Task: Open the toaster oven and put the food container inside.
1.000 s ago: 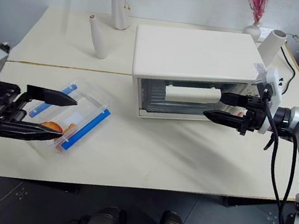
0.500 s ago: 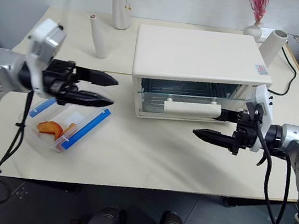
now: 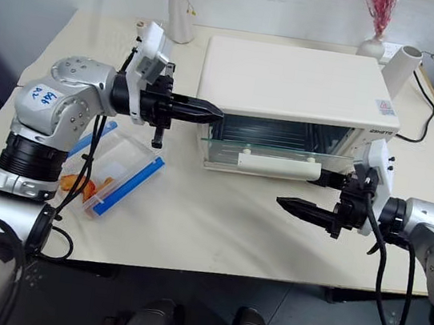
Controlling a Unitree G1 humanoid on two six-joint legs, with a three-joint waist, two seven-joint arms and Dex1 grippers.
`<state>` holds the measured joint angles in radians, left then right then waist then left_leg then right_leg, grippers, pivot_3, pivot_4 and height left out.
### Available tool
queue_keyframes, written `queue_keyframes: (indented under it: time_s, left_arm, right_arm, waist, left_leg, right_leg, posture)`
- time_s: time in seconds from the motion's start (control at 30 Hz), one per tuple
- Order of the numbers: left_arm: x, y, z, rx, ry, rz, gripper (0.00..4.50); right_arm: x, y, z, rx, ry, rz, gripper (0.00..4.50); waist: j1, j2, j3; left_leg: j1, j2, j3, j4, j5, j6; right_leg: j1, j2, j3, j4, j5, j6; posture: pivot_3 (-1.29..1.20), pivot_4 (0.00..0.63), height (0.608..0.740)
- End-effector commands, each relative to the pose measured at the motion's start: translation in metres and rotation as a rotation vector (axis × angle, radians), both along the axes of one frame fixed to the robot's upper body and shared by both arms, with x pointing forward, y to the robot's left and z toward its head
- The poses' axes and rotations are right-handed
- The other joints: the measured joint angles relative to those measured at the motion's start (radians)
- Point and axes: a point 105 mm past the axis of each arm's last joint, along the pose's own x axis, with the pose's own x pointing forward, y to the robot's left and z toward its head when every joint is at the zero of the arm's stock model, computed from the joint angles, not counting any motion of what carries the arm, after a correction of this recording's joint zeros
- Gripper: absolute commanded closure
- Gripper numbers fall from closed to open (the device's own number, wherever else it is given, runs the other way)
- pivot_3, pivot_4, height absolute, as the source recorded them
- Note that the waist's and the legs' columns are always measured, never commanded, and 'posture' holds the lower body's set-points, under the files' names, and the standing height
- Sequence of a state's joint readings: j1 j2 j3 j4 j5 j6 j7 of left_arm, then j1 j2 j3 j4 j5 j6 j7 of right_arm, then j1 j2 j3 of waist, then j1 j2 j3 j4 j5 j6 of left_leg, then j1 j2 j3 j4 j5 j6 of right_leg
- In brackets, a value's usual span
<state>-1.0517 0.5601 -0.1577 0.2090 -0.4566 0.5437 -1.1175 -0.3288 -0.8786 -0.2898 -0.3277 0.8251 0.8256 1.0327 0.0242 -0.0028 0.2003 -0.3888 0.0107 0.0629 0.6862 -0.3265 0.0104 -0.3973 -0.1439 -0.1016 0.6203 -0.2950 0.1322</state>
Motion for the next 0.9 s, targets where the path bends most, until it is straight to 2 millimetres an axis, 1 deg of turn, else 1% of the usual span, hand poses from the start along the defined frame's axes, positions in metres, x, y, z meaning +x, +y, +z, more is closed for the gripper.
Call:
queue_keyframes:
  time_s: [0.03,0.17,0.23,0.37,0.47,0.63,0.77,0.8,0.83,0.9]
  left_arm:
    - [-0.005,-0.004,0.000,0.029,-0.038,-0.025,4.47]
    - [-0.014,-0.007,-0.020,0.092,-0.033,-0.067,4.47]
    - [-0.016,-0.007,-0.026,0.107,-0.031,-0.073,4.47]
    - [-0.021,-0.009,-0.038,0.140,-0.034,-0.091,4.47]
    - [-0.026,-0.010,-0.043,0.147,-0.017,-0.113,4.47]
    - [-0.035,-0.014,-0.058,0.176,0.000,-0.148,4.47]
    - [-0.038,-0.019,-0.076,0.214,0.013,-0.159,4.47]
    - [-0.036,-0.020,-0.085,0.245,0.014,-0.142,4.47]
    - [-0.035,-0.022,-0.093,0.276,0.012,-0.127,4.47]
    - [-0.033,-0.022,-0.101,0.309,0.006,-0.112,4.47]
  right_arm:
    - [-0.009,0.008,0.014,0.032,-0.074,0.049,0.00]
    - [-0.008,0.003,0.016,0.025,-0.082,0.012,0.00]
    - [-0.008,-0.002,0.015,0.010,-0.081,-0.011,0.00]
    - [-0.014,-0.023,0.007,-0.051,-0.050,-0.104,0.00]
    - [-0.021,-0.038,-0.003,-0.116,-0.011,-0.178,0.00]
    - [-0.044,-0.047,-0.007,-0.182,0.004,-0.223,0.00]
    - [-0.064,-0.047,0.007,-0.164,-0.005,-0.213,0.00]
    - [-0.068,-0.045,0.014,-0.144,-0.016,-0.204,0.00]
    - [-0.071,-0.043,0.020,-0.127,-0.029,-0.198,0.00]
    - [-0.074,-0.041,0.026,-0.107,-0.041,-0.194,0.00]
  waist:
    - [0.000,0.000,0.000]
    - [-0.002,0.000,0.000]
    - [-0.002,0.000,0.000]
    - [0.003,0.000,0.000]
    - [0.006,0.000,0.000]
    - [0.005,-0.001,0.000]
    - [0.004,-0.001,0.000]
    - [0.003,-0.001,0.000]
    - [0.002,0.000,0.000]
    - [0.003,0.000,0.000]
  left_leg:
    - [0.000,0.000,0.000,0.000,0.000,0.000]
    - [0.000,0.000,0.000,-0.001,0.000,0.000]
    - [0.000,0.001,-0.001,-0.001,0.000,0.000]
    - [0.000,0.000,0.000,-0.001,0.000,0.000]
    - [0.000,0.000,-0.001,0.000,0.000,0.000]
    - [0.000,0.000,-0.001,0.000,0.000,0.000]
    - [0.001,0.000,-0.002,0.000,0.000,0.000]
    - [0.002,0.000,-0.002,0.000,0.000,0.000]
    - [0.002,0.000,-0.002,0.000,0.000,0.000]
    - [0.004,0.000,-0.002,0.000,0.000,0.000]
  right_leg:
    - [0.000,0.000,0.000,0.000,0.000,0.000]
    - [0.000,0.000,0.000,0.000,0.000,0.000]
    - [0.000,0.000,0.000,0.000,0.000,0.000]
    - [0.000,0.000,0.000,-0.001,0.000,0.000]
    - [0.001,0.000,0.000,-0.001,0.000,0.000]
    - [0.002,0.000,0.000,-0.001,0.000,0.000]
    - [0.003,0.000,0.000,-0.001,0.000,0.000]
    - [0.003,0.000,0.000,-0.001,0.000,0.000]
    - [0.004,0.000,0.000,-0.001,0.000,0.000]
    - [0.005,0.000,0.001,-0.001,0.000,0.000]
  posture:
    - [0.00,0.150,0.740]
    - [0.00,0.150,0.740]
    - [0.00,0.150,0.740]
    - [0.00,0.150,0.740]
    - [0.00,0.150,0.740]
    - [0.00,0.150,0.740]
    - [0.00,0.150,0.740]
    - [0.00,0.150,0.740]
    - [0.00,0.150,0.740]
    - [0.00,0.150,0.740]
